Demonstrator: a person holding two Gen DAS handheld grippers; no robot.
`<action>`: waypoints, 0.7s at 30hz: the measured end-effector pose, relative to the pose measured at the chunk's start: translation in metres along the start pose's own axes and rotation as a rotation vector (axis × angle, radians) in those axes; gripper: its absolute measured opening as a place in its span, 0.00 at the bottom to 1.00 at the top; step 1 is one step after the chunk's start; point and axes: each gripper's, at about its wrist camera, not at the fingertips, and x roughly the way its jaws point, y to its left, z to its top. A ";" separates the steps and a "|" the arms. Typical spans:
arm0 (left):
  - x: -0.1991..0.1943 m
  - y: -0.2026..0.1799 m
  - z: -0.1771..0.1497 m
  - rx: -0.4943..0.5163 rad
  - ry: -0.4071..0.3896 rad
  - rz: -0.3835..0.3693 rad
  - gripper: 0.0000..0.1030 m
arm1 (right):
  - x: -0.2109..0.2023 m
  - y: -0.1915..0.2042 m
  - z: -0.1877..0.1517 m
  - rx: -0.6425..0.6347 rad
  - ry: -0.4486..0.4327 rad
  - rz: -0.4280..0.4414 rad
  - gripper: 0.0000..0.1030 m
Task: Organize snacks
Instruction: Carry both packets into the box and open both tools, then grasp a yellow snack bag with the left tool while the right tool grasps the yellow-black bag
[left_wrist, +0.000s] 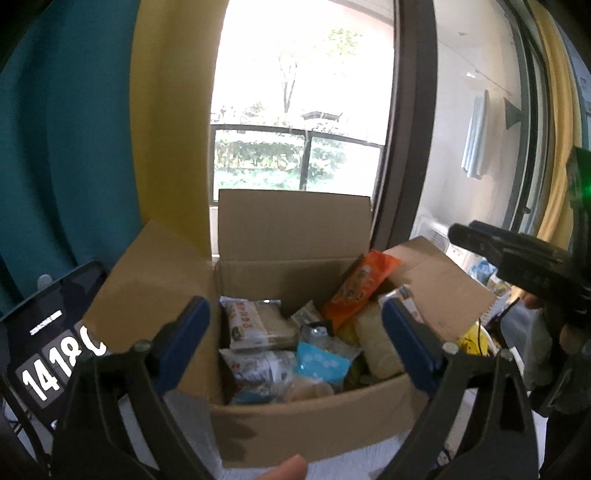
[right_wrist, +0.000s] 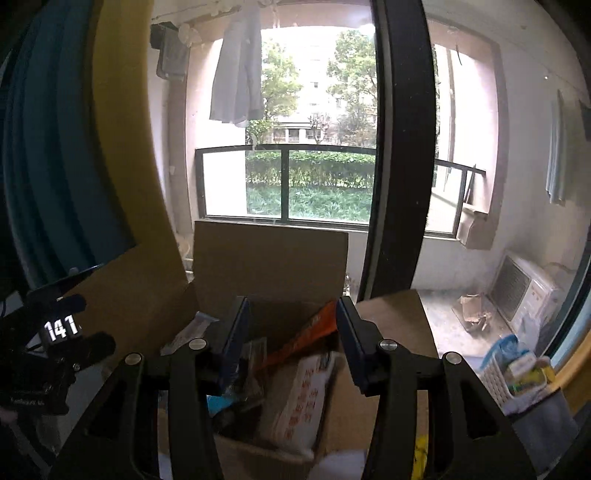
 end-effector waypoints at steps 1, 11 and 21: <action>-0.004 -0.001 -0.001 -0.001 0.000 -0.003 0.92 | -0.006 0.002 -0.002 0.000 0.001 0.003 0.50; -0.061 -0.027 -0.025 0.034 0.000 -0.041 0.92 | -0.067 0.013 -0.034 0.004 0.022 0.030 0.53; -0.085 -0.056 -0.068 0.065 0.074 -0.077 0.93 | -0.111 0.001 -0.101 0.035 0.094 0.068 0.69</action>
